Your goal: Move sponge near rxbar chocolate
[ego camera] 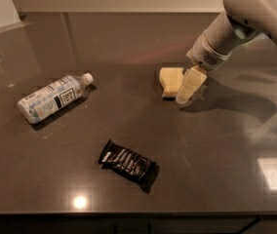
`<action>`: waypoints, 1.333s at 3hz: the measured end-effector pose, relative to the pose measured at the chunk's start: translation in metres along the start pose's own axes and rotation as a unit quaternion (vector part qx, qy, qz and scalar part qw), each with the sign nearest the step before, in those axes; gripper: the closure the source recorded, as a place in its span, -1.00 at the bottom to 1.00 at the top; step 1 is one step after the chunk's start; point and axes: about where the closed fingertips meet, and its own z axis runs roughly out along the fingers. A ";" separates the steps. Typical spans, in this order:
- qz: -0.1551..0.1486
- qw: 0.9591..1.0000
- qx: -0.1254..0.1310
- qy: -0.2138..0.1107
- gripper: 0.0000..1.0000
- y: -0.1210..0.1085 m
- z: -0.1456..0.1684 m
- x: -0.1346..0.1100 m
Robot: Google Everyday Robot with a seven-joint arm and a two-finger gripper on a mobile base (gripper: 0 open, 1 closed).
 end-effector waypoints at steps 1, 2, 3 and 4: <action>0.007 1.000 -0.014 -0.003 -0.65 -0.001 0.006 -0.004; 0.016 0.999 -0.029 -0.007 -0.20 0.003 0.006 -0.007; 0.023 0.999 -0.048 -0.005 0.28 0.011 0.000 -0.010; 0.019 0.997 -0.071 -0.006 0.74 0.028 -0.016 -0.015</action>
Offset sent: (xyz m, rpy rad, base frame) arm -0.0040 0.0108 0.0024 0.0601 0.0914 -0.0112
